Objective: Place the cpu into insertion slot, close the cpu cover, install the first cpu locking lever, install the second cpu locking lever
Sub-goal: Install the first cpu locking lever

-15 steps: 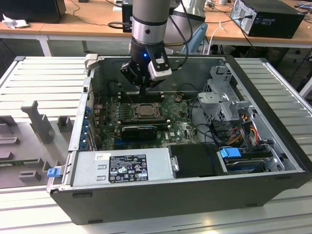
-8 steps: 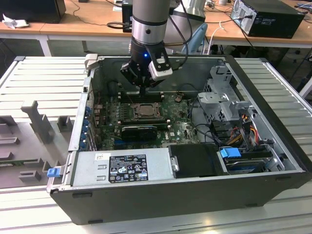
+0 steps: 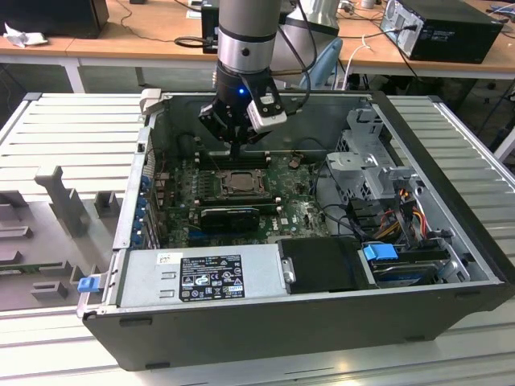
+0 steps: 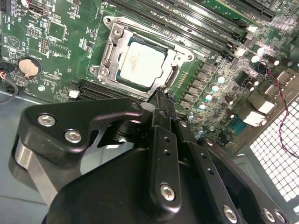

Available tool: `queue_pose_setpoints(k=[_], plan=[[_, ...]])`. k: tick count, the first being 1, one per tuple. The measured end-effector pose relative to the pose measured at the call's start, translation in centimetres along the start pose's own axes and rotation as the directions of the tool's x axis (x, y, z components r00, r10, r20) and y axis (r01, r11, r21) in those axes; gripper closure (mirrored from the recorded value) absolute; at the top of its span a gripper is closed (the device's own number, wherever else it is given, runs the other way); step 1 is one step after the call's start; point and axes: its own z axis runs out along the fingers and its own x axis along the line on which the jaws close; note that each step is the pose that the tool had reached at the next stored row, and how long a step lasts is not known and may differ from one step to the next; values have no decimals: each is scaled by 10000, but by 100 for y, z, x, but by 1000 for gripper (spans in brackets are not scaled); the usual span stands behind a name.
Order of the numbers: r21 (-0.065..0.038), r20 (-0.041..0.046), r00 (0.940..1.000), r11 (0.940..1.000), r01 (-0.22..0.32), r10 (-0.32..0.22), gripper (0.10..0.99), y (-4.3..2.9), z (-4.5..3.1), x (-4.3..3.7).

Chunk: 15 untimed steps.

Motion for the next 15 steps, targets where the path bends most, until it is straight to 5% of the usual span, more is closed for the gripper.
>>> queue_pose_setpoints(k=[10,15], plan=[[91,68,9962,9962,871,-871,980,-1,4,9],[89,330,9954,9959,901,-903,980,-10,12,70]])
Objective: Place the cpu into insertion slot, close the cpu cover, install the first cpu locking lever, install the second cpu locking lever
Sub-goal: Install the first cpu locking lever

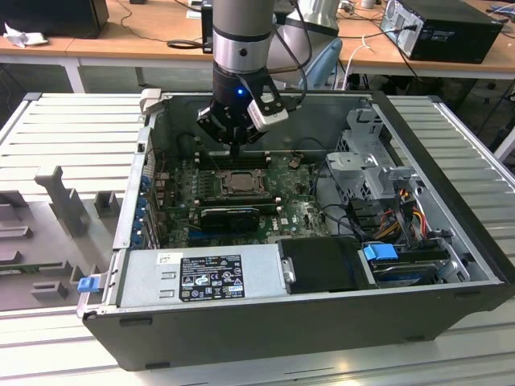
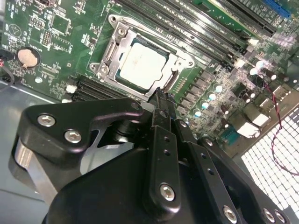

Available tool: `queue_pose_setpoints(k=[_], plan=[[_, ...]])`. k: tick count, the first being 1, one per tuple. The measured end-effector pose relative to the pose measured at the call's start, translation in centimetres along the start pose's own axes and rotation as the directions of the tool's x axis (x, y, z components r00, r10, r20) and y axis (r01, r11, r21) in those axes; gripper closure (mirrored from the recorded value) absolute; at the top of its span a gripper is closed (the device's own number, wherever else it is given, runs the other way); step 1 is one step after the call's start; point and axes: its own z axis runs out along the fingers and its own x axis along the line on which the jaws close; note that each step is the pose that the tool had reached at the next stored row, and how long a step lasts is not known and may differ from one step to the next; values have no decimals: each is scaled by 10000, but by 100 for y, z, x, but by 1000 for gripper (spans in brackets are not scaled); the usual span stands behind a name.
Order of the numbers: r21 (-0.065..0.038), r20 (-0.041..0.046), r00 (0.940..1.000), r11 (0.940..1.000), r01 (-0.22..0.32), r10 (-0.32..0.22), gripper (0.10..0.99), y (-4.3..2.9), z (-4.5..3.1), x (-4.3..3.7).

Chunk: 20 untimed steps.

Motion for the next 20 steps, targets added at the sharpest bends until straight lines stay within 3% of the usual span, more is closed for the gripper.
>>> queue_pose_setpoints(k=[2,7,10,12,13,14,15,16,17,18,19,20], plan=[[-3,22,10000,10000,7,-7,980,-4,2,6],[-6,249,9997,10000,38,-38,980,-6,-7,20],[-9,476,9989,10000,47,-46,980,-4,-63,30],[-16,727,9973,10000,57,-55,980,-5,-65,59],[-20,810,9967,10000,59,-58,980,-5,-65,86],[-42,818,9966,10000,58,-55,980,-6,-61,112],[-65,816,9966,10000,59,-54,980,-6,-60,115],[-94,757,9971,9999,61,-54,980,-6,-60,115],[-134,521,9986,9999,48,-41,980,-6,-60,115],[-150,341,9994,9999,39,-34,980,-6,-60,116],[-184,179,9998,9998,32,-29,980,-6,-60,116],[-248,80,10000,9997,27,-25,980,-7,-62,116]])
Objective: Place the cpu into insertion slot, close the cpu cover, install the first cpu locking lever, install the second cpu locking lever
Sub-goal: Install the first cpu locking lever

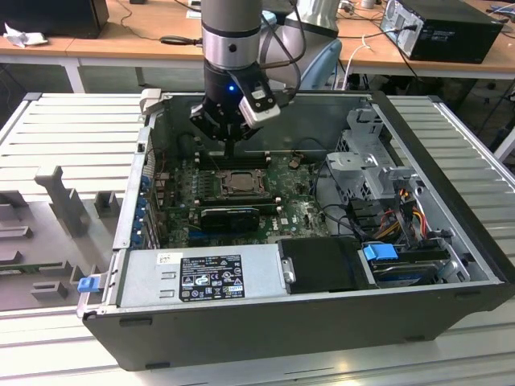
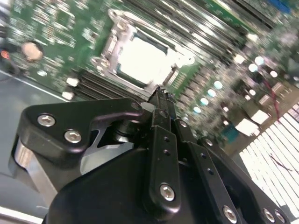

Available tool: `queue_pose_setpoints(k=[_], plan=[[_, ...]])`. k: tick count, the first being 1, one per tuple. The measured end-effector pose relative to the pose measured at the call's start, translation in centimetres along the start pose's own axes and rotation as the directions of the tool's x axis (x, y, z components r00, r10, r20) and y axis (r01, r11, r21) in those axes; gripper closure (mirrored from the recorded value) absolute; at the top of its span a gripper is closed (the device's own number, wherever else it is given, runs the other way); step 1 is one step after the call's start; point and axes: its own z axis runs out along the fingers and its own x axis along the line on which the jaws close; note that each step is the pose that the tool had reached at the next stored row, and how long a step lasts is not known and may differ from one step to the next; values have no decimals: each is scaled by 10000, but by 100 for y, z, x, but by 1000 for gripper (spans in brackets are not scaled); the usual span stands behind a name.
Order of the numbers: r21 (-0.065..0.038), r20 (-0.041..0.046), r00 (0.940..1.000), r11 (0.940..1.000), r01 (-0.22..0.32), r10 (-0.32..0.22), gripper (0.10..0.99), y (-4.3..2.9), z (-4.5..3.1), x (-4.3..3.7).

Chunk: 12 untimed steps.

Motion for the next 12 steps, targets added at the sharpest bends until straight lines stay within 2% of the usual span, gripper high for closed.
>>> queue_pose_setpoints(k=[1,4,12], plan=[[-51,-31,10000,10000,1,-1,980,1,3,-1],[-54,-73,10000,10000,-4,4,980,0,14,3],[-62,-77,10000,10000,-3,3,980,-2,22,87]])
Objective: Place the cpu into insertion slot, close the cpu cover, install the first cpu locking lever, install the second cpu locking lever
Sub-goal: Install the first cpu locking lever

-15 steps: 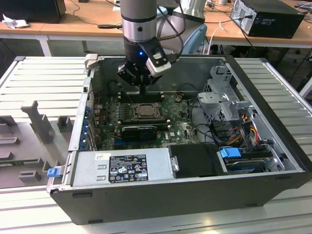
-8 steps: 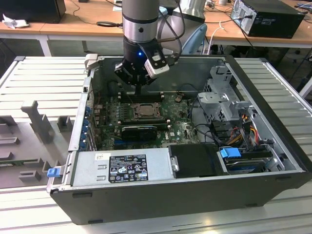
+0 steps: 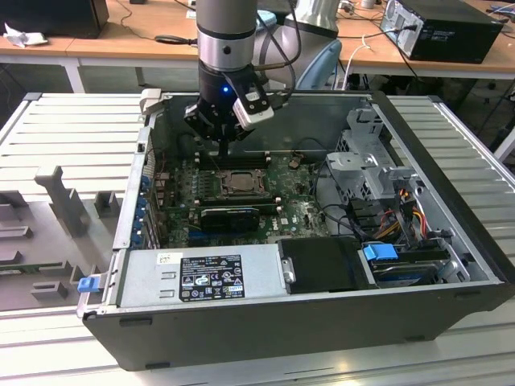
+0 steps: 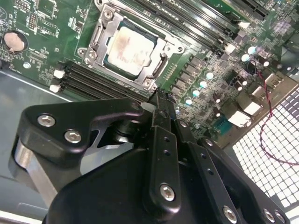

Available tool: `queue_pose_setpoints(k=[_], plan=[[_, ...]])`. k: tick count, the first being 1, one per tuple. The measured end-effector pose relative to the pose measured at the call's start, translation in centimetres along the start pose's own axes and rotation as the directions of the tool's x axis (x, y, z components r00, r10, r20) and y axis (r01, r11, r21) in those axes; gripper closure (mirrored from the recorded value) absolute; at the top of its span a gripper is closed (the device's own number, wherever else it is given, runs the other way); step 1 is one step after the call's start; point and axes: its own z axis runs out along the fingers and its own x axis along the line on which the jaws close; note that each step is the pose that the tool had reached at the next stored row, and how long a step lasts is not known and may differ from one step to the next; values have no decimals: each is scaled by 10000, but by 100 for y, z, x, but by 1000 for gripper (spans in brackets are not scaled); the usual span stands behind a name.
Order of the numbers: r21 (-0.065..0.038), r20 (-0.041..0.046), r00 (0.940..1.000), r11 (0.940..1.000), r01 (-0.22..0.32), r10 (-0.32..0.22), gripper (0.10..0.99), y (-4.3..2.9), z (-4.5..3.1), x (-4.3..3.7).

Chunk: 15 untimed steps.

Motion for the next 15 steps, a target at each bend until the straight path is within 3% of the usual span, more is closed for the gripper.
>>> queue_pose_setpoints(k=[15], plan=[[-2,0,10000,10000,0,0,980,-6,11,241]])
